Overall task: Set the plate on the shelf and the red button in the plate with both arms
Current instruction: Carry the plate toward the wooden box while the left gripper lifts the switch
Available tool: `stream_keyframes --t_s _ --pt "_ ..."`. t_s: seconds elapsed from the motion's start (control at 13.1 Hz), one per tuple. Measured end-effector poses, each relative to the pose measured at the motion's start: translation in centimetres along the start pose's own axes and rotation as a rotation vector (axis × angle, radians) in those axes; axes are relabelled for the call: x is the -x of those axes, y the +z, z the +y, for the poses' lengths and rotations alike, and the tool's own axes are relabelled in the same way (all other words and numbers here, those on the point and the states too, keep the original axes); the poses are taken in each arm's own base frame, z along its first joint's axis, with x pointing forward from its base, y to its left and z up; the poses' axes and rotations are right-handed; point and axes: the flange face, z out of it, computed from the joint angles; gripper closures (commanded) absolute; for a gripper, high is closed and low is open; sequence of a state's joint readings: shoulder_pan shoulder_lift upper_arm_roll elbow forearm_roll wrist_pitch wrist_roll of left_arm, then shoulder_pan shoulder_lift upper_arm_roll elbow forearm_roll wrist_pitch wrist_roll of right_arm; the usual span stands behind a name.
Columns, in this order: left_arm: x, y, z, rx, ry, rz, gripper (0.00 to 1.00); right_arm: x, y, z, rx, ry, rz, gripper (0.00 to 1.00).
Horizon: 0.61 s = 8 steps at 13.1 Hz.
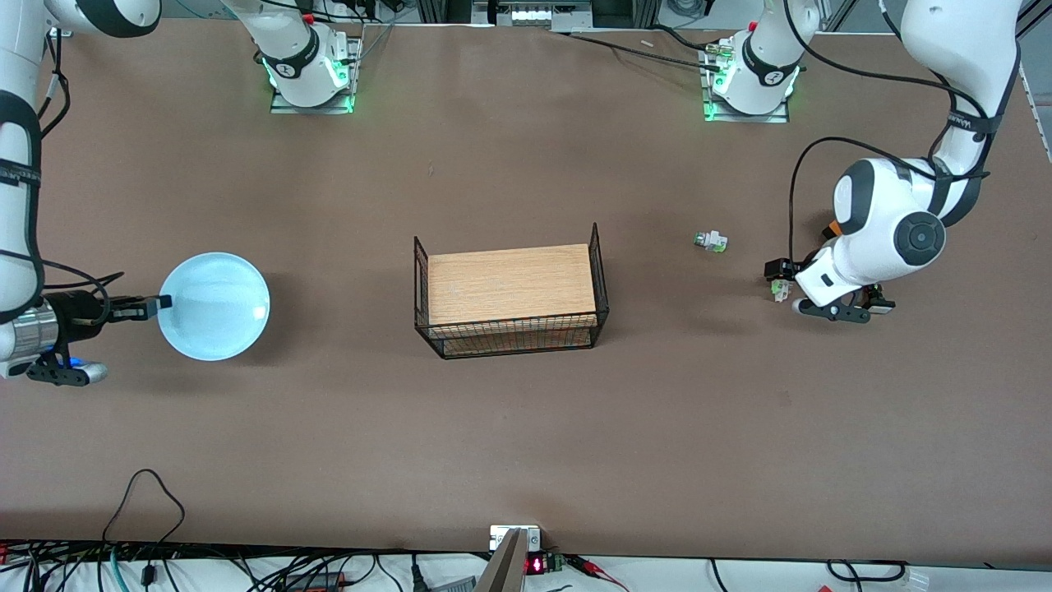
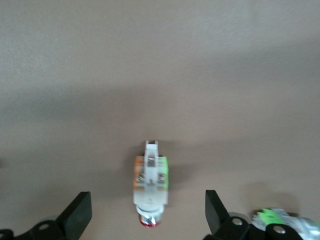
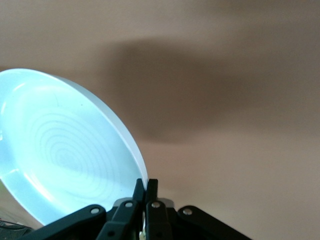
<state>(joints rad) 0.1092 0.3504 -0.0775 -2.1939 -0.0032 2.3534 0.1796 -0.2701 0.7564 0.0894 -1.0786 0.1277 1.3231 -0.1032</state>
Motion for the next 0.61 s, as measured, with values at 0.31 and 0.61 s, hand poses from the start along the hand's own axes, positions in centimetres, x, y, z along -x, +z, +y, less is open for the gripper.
stream_keyframes --t_s 0.31,0.61 --pt "0.3 2.6 -0.4 0.006 0.002 -0.004 0.00 3.1 -3.9 -5.8 0.004 0.012 0.030 1.00" --pt "1.4 4.1 -0.1 0.008 0.003 -0.014 0.11 6.6 -6.3 -13.7 -0.086 0.170 0.018 1.00"
